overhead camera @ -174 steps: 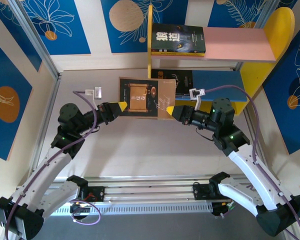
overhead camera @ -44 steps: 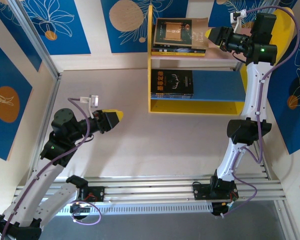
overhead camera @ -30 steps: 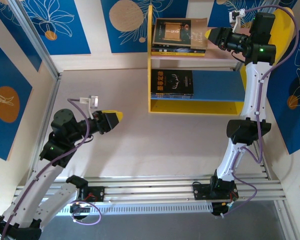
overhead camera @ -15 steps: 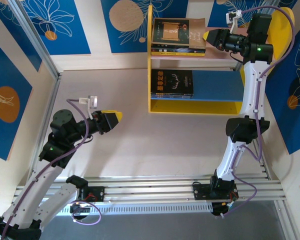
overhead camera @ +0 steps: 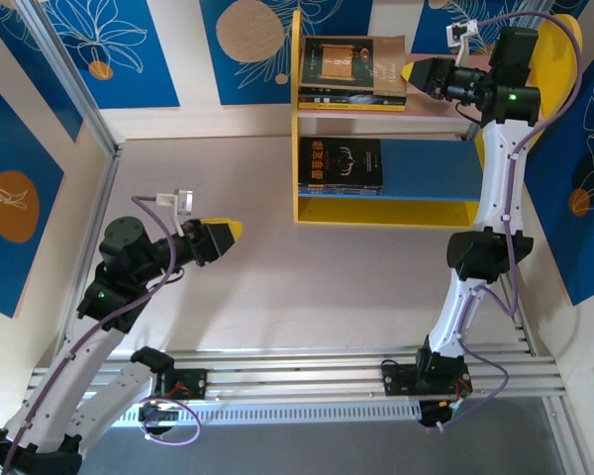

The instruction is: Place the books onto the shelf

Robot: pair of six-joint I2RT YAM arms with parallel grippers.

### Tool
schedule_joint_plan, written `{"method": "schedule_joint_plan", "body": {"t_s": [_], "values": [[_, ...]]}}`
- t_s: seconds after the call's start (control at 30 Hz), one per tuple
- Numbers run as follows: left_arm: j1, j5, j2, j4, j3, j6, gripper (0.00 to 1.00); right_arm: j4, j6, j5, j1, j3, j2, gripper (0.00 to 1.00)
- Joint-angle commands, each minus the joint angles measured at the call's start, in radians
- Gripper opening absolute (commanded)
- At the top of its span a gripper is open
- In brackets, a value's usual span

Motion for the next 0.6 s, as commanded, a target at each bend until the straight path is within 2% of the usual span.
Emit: {"method": "schedule_joint_plan", "body": {"t_s": [0.0,0.57], "values": [[-0.002,-0.005,-0.009,0.020,0.015,0.012,0.56,-0.032,-0.023,-0.129,0.028,0.015,-0.005,0.26],[-0.002,-0.005,-0.011,0.026,0.009,0.011,0.56,-0.049,-0.080,-0.206,0.024,-0.064,-0.065,0.25]]}}
